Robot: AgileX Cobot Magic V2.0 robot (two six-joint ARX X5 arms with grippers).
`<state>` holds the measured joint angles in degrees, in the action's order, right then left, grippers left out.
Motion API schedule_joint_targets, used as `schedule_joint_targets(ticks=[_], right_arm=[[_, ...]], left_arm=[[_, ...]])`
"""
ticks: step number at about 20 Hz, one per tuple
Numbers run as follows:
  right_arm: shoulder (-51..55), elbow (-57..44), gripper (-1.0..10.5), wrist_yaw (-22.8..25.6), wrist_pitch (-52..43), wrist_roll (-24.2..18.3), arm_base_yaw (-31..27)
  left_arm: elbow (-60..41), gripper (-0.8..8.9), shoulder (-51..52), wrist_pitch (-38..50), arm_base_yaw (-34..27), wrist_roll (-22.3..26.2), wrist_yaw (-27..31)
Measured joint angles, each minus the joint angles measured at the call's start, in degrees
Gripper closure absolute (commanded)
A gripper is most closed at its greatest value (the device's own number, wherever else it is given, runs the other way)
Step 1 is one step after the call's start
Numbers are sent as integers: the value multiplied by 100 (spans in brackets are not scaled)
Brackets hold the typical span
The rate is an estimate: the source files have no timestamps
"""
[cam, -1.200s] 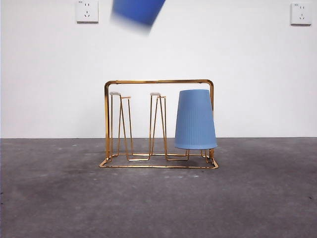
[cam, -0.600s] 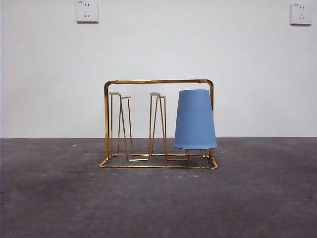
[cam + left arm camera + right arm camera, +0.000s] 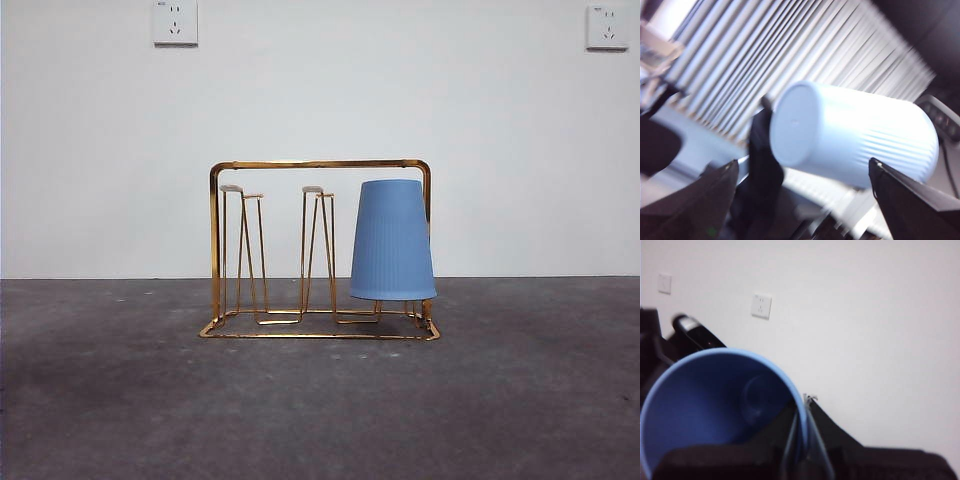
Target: Pick up cup 1,put cup 1 in the cup rack,pick up cup 2,put cup 2 in the cup rack
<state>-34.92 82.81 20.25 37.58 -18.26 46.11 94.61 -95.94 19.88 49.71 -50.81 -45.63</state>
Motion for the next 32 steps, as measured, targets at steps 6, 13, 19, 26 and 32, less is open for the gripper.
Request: schedule_joint_targets(ticks=[6,13,19,26,32], right_arm=[[-299,0,959,236,-402,-647,0],[-885,50,959,289,-940,-1102,-4],[-1209,140,960,188,-1314,-1672,-33],[-1366,96,960,-289,-1272,-2618,-4],[-1799,90,960,-232,-1287,-2765,20]], left_arm=[[0,372,-197,1318,17,-944,378],[0,372,-208,1342,-81,-1036,634],[-4,372,-210,1663,-229,-1228,691],[-48,372,-293,2544,-640,-2166,385],[-48,374,-293,2570,-649,-2234,452]])
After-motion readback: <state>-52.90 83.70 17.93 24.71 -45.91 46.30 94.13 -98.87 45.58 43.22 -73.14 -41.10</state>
